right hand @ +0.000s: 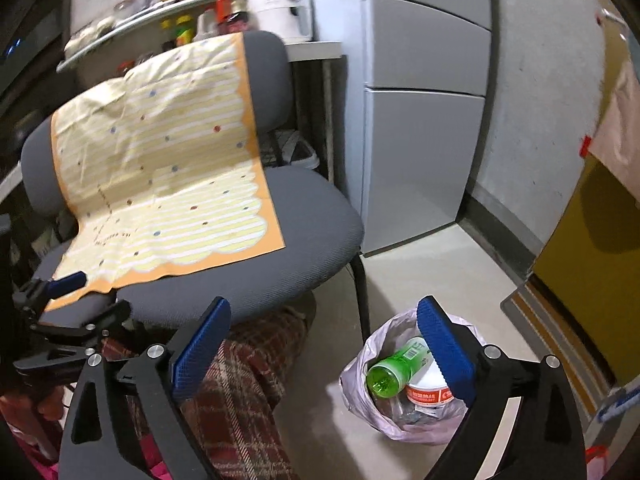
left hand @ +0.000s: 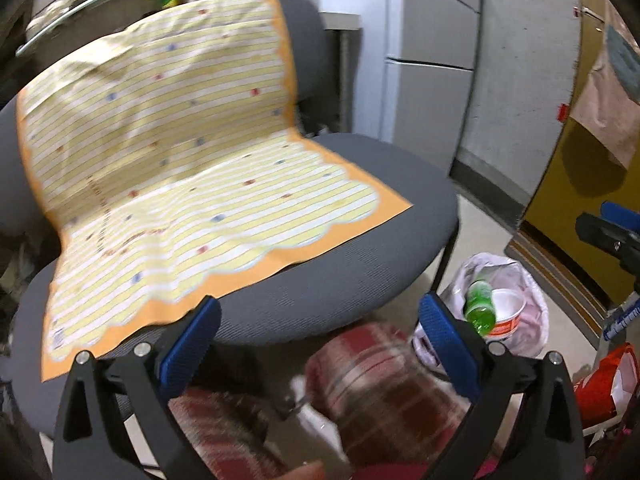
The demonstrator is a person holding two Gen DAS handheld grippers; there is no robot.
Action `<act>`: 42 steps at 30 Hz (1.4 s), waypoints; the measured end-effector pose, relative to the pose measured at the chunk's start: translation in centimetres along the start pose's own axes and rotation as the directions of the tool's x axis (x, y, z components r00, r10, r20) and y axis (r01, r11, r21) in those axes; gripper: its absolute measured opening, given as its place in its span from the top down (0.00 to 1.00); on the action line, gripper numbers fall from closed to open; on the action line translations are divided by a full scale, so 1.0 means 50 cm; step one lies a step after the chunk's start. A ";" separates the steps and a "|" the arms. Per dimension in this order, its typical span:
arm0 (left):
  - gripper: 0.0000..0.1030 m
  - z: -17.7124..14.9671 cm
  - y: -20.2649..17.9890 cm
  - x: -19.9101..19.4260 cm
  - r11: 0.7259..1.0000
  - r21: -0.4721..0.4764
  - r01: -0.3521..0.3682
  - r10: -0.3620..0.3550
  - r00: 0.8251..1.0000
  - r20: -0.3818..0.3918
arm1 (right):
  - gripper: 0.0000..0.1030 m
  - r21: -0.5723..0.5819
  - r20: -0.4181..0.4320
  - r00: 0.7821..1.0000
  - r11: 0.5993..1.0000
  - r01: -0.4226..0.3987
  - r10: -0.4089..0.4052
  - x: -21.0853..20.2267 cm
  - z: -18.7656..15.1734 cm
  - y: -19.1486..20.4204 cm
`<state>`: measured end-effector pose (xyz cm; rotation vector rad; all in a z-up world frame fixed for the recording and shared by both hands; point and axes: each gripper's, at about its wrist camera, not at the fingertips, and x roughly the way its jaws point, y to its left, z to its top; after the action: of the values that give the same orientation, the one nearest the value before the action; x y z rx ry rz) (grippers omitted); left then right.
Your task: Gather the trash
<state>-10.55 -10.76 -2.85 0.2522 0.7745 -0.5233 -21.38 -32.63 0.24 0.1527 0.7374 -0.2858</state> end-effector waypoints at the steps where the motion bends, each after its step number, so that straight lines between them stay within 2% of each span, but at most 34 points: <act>1: 0.06 -0.006 0.016 -0.010 1.000 -0.013 -0.014 0.014 1.000 -0.006 | 0.09 -0.005 -0.005 1.000 1.000 -0.006 0.005 -0.003 0.001 0.007; 8: 0.06 -0.028 0.083 -0.050 0.991 -0.087 -0.097 0.096 0.995 -0.020 | 0.09 -0.044 -0.016 1.000 0.999 -0.014 0.013 -0.013 -0.001 0.034; 13: 0.06 -0.026 0.097 -0.060 0.989 -0.113 -0.098 0.097 0.995 -0.013 | 0.09 -0.050 -0.021 1.000 0.999 -0.013 0.012 -0.010 -0.002 0.038; 42: 0.06 -0.027 0.082 -0.057 0.990 -0.106 -0.089 0.088 0.996 -0.021 | 0.09 -0.030 -0.024 1.000 1.000 -0.007 0.006 -0.005 -0.004 0.018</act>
<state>-10.86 -5.76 -1.63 0.1908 0.8013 -0.3951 -21.42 -31.67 0.28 0.1306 0.7644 -0.2668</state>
